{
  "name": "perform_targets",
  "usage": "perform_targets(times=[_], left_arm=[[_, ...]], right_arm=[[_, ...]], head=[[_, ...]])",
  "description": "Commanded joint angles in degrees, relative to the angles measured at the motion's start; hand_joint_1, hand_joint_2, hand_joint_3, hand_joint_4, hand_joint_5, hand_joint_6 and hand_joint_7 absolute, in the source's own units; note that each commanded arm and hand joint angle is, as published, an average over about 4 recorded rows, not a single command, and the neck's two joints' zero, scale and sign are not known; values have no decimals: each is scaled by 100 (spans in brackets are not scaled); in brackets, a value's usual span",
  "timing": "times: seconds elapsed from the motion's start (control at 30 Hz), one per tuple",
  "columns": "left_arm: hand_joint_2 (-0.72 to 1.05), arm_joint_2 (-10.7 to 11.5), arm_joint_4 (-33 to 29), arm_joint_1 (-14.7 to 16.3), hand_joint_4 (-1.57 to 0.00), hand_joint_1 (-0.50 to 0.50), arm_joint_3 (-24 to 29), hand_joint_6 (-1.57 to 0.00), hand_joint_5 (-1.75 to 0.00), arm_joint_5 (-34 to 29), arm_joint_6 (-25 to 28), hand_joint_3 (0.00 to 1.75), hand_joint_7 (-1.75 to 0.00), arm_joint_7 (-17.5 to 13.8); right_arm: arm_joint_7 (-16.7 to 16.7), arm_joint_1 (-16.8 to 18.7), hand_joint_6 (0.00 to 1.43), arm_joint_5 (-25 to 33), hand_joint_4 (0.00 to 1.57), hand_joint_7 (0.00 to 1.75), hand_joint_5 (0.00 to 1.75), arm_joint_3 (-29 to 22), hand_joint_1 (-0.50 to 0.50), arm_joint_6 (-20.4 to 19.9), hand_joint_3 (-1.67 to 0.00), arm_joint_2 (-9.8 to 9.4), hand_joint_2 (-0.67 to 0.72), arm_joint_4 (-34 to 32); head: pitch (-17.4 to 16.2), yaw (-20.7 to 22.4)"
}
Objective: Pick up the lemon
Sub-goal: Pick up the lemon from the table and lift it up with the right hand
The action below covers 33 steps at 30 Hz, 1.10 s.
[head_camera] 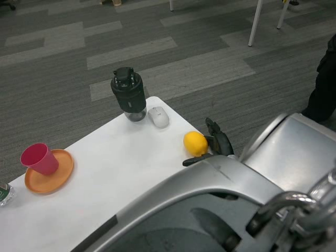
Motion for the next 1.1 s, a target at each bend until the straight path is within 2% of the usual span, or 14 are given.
perform_targets(times=[0.03,0.17,0.37,0.5,0.6,0.73,0.83,0.97,1.0,1.1], left_arm=[[96,24,-19,8,0,50,48,0,0,-17,10,9,0,-14],[96,24,-19,8,0,50,57,0,0,-17,10,7,0,-14],[96,29,-19,3,0,50,64,0,0,-17,7,9,0,-14],[96,29,-19,8,0,50,70,0,0,-17,1,9,0,-14],[96,31,-19,6,0,50,75,0,0,-17,1,9,0,-14],[96,33,-19,-1,0,50,75,0,0,-17,-6,9,0,-14],[96,33,-19,-1,0,50,75,0,0,-17,-8,9,0,-14],[96,33,-19,-1,0,50,75,0,0,-17,-8,9,0,-14],[96,33,-19,-1,0,50,75,0,0,-17,-8,9,0,-14],[96,29,-19,-1,0,50,75,0,0,-17,-8,9,0,-14]], right_arm=[[-58,-107,0,-10,0,0,107,-6,-29,-95,-34,-73,-30,70],[-84,-125,0,-80,0,0,119,3,-29,-121,-52,-73,-40,96],[-139,-162,0,-629,0,0,136,-17,-36,-130,-87,-88,-54,96],[-154,-182,0,-805,0,0,138,-28,-38,-130,-105,-99,-54,92],[-154,-186,0,-998,0,0,145,-21,-38,-130,-111,-145,-54,87],[-154,-186,0,-1097,0,0,145,-28,-38,-130,-119,-174,-54,87],[-154,-186,0,-1084,0,0,145,-122,-34,-130,-109,-165,-54,92],[-154,-186,0,-1051,0,0,145,-278,-30,-130,-81,-143,-53,96],[-154,-186,0,-1047,0,0,145,-296,-29,-130,-71,-141,-49,96],[-154,-186,0,-1029,0,0,145,-326,-29,-130,-48,-139,-26,96]], head=[[-5,1],[-8,-5],[-10,19],[-17,23],[-16,22],[-29,36],[-33,27],[-32,27],[-30,27],[-30,27]])
